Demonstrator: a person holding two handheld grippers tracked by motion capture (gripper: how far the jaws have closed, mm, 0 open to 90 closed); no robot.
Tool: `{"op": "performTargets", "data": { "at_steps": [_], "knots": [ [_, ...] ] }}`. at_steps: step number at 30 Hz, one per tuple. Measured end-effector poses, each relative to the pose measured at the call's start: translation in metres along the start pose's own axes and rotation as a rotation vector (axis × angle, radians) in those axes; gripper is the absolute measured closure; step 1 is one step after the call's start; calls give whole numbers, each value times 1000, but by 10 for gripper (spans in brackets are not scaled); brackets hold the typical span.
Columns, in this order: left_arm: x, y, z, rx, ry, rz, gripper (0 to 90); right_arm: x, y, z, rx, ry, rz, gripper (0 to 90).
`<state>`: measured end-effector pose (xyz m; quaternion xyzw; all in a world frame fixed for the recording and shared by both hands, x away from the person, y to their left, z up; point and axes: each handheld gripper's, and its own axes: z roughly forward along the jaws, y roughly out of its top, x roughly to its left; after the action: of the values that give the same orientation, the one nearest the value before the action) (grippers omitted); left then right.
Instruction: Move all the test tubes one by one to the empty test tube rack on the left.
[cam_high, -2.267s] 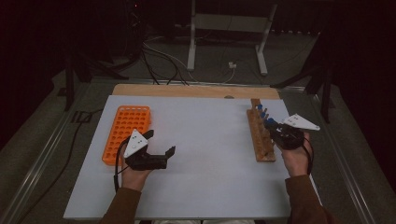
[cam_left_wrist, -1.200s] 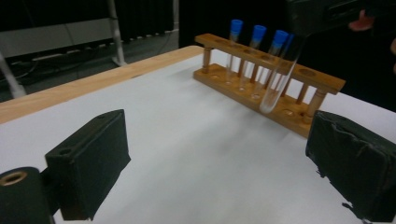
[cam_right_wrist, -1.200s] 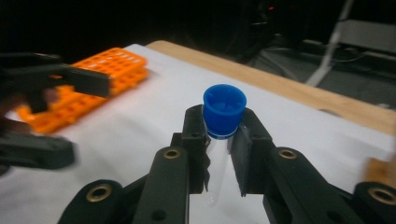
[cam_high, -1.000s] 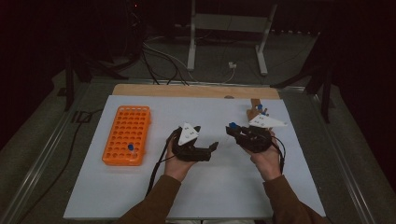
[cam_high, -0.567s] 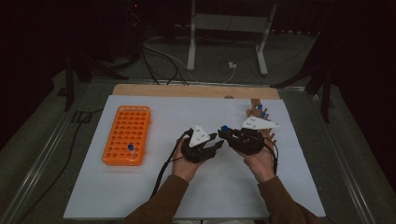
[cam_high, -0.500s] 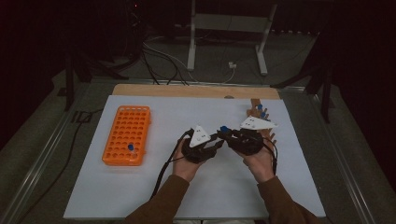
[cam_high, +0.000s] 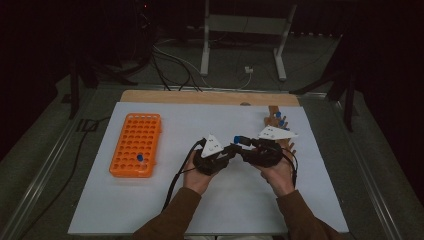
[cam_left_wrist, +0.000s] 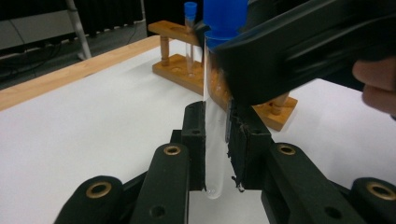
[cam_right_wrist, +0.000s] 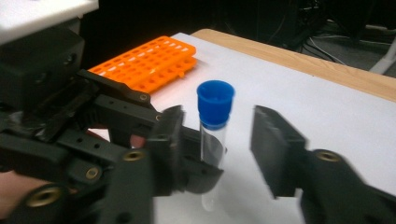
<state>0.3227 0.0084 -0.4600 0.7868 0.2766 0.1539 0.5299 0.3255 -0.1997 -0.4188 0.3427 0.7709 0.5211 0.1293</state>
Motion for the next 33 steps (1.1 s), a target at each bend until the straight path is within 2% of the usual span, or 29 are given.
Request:
{"op": "performTargets", "data": {
  "at_steps": [3, 9, 14, 17, 24, 33],
  "knots": [
    [4, -3, -3, 5, 9, -12, 782, -4, -1, -4, -8, -5, 4, 389],
    [13, -9, -15, -1, 24, -41, 782, -11, -2, -16, -32, -55, -14, 168],
    [15, -11, -30, -13, 27, -35, 782, -17, -7, -23, -40, -103, -21, 77],
    [15, -13, -40, -9, 32, -19, 782, -21, -10, -27, -42, -125, -24, 41],
    [18, -20, -66, -15, 42, 3, 781, -30, -18, -32, -20, -176, -26, 29],
    [21, -32, -97, -30, 60, 6, 781, -39, -21, -44, -33, -227, -5, 10]
  ]
}}
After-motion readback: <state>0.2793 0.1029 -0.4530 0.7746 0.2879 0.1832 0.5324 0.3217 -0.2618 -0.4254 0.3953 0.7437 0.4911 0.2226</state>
